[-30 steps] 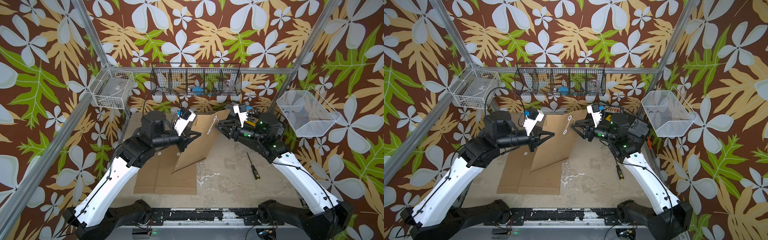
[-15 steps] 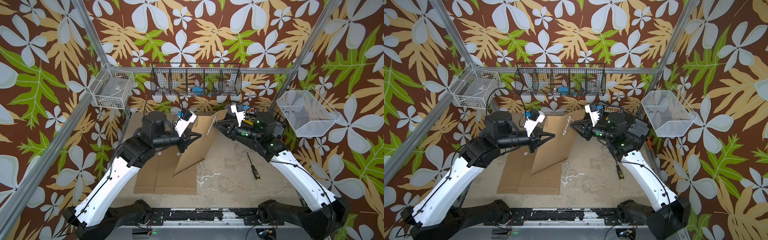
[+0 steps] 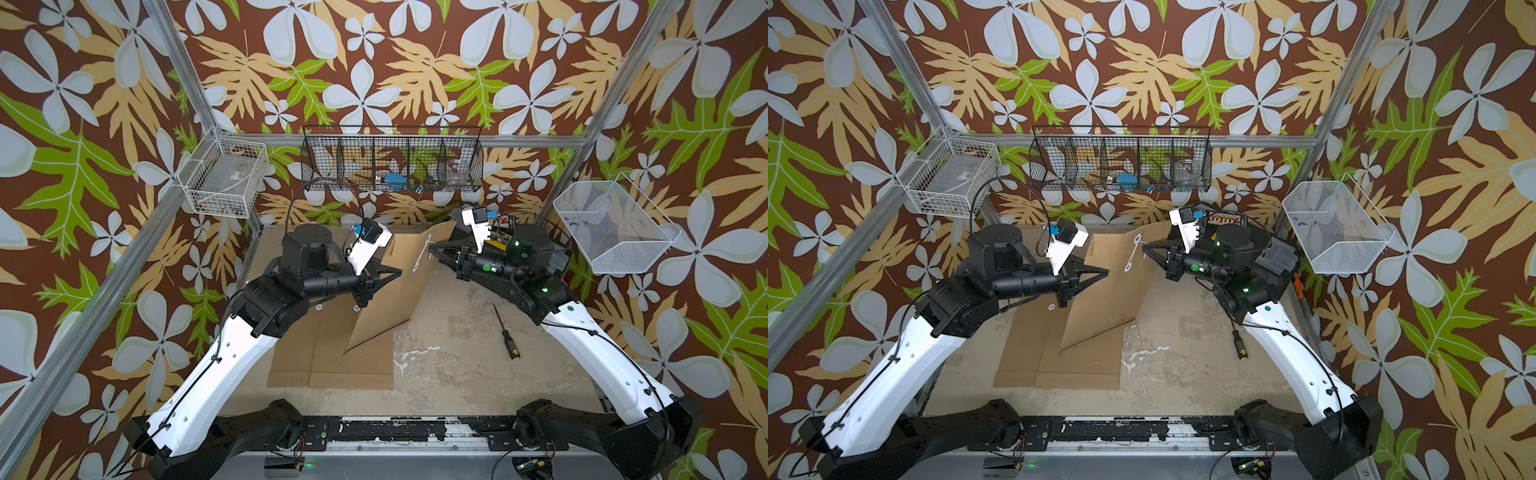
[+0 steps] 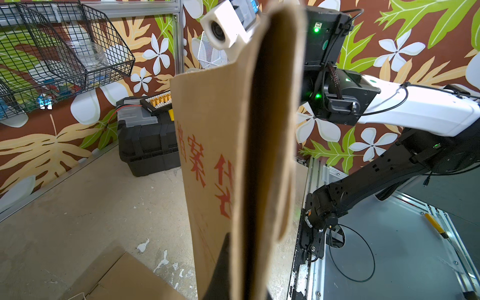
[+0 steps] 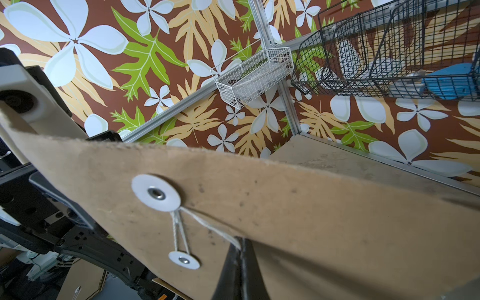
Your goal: Open the file bag
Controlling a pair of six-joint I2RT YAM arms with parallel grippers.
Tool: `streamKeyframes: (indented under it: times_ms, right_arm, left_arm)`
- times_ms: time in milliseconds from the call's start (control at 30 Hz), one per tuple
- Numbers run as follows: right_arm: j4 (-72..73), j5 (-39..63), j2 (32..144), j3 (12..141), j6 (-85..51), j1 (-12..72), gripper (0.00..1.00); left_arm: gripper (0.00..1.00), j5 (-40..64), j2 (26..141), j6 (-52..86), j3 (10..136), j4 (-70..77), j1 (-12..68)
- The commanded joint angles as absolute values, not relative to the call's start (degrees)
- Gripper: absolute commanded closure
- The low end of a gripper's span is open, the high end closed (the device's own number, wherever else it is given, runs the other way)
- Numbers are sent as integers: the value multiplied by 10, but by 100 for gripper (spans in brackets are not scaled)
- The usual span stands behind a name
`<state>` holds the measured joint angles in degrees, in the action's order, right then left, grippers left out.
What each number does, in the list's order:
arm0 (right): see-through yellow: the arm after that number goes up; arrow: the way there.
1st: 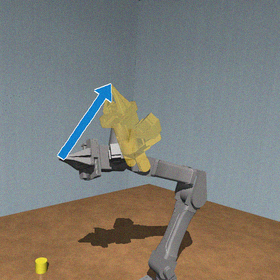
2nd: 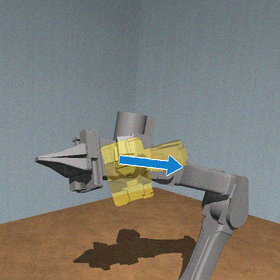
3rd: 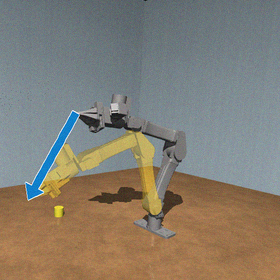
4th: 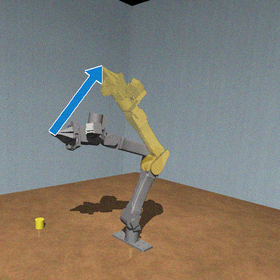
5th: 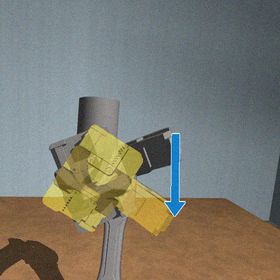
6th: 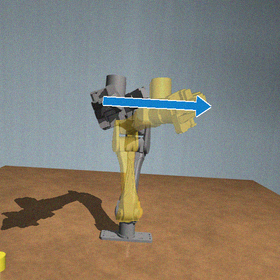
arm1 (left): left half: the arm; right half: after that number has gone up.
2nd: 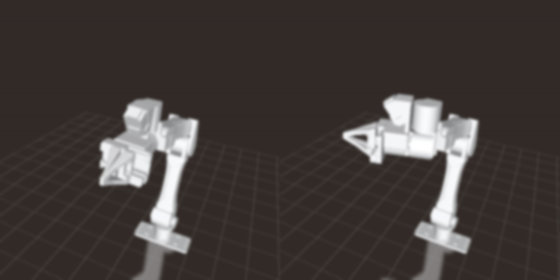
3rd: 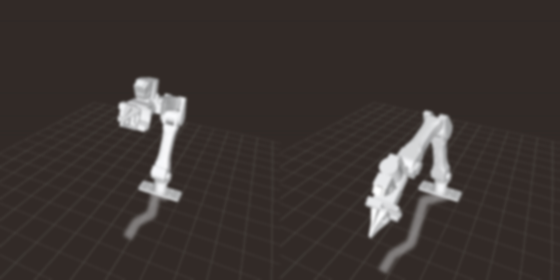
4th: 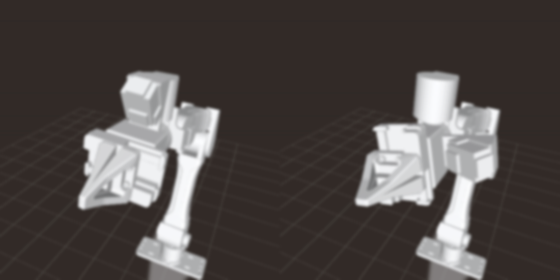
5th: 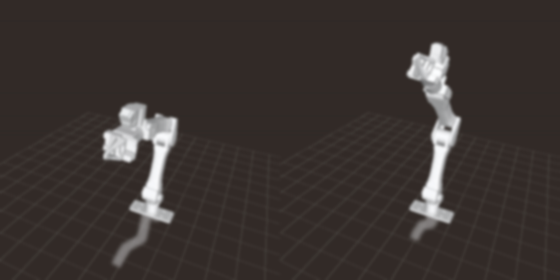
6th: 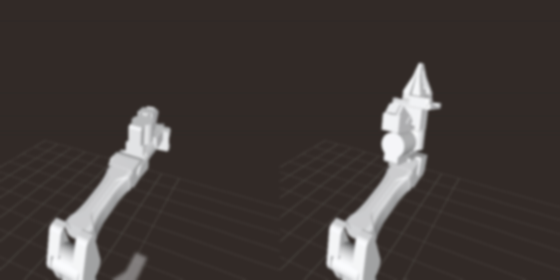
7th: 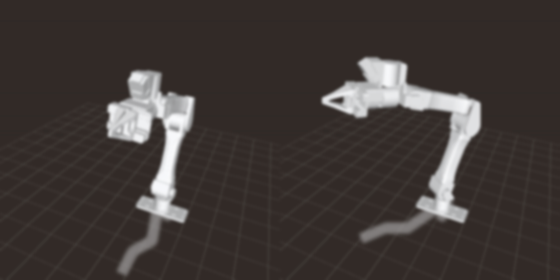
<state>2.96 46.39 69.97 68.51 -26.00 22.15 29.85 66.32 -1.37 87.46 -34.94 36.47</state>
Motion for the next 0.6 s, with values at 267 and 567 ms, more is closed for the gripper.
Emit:
streamKeyframes:
  times_ms: [267,567]
  right_arm:
    - [-7,465,678,691,-213,222,100]
    - [-60,485,673,697,-160,250,100]
  left_arm:
    - [100,277,657,-10,872,-331,366]
    - [100,264,656,-9,874,-331,365]
